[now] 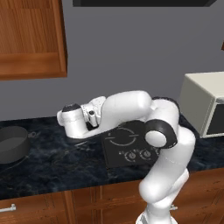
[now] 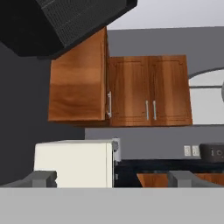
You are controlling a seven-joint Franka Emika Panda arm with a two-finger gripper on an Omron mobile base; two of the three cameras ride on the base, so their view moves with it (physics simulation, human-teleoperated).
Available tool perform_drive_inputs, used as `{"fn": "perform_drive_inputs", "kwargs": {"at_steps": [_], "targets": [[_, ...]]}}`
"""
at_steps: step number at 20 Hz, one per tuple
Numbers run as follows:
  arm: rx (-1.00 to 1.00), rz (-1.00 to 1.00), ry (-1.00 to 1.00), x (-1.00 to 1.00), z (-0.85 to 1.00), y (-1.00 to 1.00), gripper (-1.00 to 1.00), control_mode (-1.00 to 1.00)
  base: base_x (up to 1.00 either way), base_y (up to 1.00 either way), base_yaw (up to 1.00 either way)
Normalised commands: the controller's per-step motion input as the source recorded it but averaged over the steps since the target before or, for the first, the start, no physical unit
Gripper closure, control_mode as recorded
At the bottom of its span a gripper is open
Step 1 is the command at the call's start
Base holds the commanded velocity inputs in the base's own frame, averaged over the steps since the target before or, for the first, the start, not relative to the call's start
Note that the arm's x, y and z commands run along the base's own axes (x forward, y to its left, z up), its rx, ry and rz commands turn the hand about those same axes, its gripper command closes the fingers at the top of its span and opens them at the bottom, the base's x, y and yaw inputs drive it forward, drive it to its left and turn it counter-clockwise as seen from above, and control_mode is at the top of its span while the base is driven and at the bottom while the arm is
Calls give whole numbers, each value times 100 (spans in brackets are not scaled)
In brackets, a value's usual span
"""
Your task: Pick the kettle from the cabinet and place it on a stove burner. Then pick the pot from the counter and place it on another stove burner. Finally, turn both burners on.
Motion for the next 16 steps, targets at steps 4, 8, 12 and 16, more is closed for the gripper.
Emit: {"fn": "perform_drive_inputs", "kwargs": {"at_steps": [4,8,12,16], "targets": [[0,0,-18,-74,7,0,-100,-100,0,0,0],[0,0,-12,-70,0,0,-100,-100,0,0,0],[4,0,-7,-70,0,0,-100,-100,0,0,0],[11,0,-2,-56,0,0,-100,-100,0,0,0]]}}
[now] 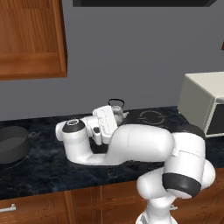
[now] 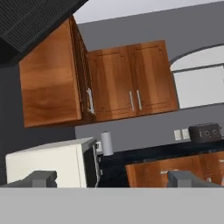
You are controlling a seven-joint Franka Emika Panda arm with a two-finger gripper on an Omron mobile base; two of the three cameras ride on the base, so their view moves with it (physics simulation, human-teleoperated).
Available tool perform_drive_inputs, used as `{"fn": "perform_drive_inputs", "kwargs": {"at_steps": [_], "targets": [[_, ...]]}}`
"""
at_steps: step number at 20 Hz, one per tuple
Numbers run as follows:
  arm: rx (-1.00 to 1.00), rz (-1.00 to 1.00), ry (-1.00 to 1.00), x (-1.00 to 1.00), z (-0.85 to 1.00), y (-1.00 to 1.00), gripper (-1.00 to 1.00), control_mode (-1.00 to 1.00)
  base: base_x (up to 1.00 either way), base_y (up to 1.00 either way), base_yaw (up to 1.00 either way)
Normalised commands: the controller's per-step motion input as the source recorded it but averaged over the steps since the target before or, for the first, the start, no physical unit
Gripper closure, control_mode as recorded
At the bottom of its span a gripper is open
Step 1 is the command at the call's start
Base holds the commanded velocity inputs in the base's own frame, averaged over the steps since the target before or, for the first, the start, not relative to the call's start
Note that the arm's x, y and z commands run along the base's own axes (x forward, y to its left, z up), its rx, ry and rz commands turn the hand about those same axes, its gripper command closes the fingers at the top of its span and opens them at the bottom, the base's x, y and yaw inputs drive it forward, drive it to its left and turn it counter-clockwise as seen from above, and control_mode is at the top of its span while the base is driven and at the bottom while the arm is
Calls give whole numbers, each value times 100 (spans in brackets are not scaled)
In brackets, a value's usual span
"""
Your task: Pick the kettle from the cabinet and place it on a stove burner. Then pick the pot from the counter and place it on another stove burner. Finally, turn both burners on.
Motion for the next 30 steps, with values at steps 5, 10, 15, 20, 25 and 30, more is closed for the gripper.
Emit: {"fn": "perform_drive_inputs", "kwargs": {"at_steps": [5,10,15,20,25,30], "targets": [[22,7,0,-27,-13,0,-100,-100,0,0,0],[18,16,-6,-1,-10,0,-100,-100,0,0,0],[11,16,-11,0,-2,0,-100,-100,0,0,0],[12,13,-3,0,-1,1,-100,-100,0,0,0],[17,14,0,0,-7,5,-100,-100,0,0,0],[17,15,0,0,-8,7,-100,-100,0,0,0]]}}
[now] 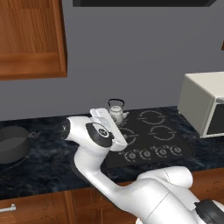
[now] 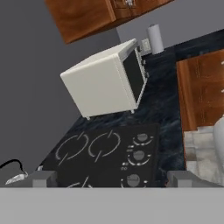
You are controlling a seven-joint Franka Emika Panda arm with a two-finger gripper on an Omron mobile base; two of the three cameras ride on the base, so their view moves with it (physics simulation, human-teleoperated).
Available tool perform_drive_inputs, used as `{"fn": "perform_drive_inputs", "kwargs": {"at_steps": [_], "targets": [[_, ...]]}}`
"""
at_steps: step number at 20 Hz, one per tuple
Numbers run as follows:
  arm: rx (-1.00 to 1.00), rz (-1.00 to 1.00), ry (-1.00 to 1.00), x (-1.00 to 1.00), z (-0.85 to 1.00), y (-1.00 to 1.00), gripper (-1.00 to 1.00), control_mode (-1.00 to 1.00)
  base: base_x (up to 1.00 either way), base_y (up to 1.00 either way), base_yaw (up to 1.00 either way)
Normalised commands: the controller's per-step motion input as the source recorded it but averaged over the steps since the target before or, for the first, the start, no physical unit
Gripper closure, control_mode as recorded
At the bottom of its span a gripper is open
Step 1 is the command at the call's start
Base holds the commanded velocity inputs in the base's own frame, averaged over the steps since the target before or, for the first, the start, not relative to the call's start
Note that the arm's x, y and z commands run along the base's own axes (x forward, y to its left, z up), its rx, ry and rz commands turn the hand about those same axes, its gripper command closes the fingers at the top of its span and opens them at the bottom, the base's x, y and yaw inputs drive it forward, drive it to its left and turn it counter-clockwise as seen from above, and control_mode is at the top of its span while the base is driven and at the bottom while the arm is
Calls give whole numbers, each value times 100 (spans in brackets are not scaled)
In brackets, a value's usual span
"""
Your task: Pick the kettle from the cabinet and place it on a stove burner. Then pick the pot from the counter and place it on another stove burner. Finally, turn both burners on.
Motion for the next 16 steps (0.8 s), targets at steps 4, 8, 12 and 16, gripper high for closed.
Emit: {"fn": "perform_drive_inputs", "kwargs": {"at_steps": [4,8,12,16], "targets": [[4,5,0,0,-6,15,-100,-100,0,0,0],[0,0,0,0,0,0,-100,-100,0,0,0],[0,0,0,-3,0,1,-100,100,-6,3,0],[0,0,0,0,0,0,-100,100,-22,29,0]]}}
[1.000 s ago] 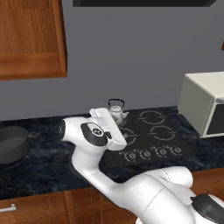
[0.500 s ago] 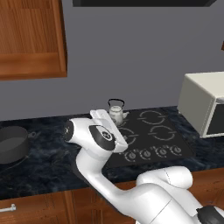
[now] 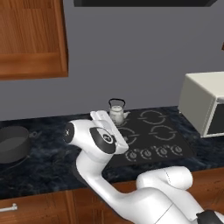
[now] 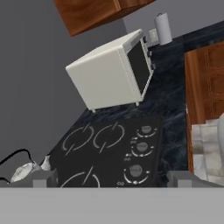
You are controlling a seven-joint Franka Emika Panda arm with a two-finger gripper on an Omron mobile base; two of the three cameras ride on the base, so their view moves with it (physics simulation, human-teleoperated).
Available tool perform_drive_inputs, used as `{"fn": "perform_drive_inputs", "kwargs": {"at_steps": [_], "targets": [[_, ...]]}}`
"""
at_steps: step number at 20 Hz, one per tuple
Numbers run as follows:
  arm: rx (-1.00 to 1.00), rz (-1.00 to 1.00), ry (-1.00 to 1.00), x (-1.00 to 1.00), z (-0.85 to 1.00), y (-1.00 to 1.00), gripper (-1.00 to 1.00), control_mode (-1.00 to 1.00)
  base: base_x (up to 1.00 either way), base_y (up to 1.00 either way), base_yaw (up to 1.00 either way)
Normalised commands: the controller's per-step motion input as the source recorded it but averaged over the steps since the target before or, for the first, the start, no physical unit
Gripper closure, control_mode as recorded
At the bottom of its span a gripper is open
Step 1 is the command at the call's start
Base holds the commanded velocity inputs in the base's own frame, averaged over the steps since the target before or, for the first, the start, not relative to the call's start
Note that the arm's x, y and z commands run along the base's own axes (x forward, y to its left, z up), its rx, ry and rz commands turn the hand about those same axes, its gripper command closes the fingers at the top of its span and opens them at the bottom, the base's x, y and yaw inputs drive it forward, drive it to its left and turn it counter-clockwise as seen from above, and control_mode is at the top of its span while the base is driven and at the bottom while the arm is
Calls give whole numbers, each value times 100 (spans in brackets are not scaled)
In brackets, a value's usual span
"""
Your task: Pick the kettle from the cabinet and place it on a stove burner. Then pick the pot from the counter and place it on another stove burner. Finally, turn both burners on.
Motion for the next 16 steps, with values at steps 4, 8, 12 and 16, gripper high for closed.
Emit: {"fn": "perform_drive_inputs", "kwargs": {"at_steps": [4,8,12,16], "targets": [[0,0,0,0,0,0,-100,100,-3,40,0],[0,0,0,0,0,0,-100,100,-1,41,0],[0,0,0,0,0,0,-100,100,-4,42,0],[0,0,0,0,0,0,-100,100,0,45,0]]}}
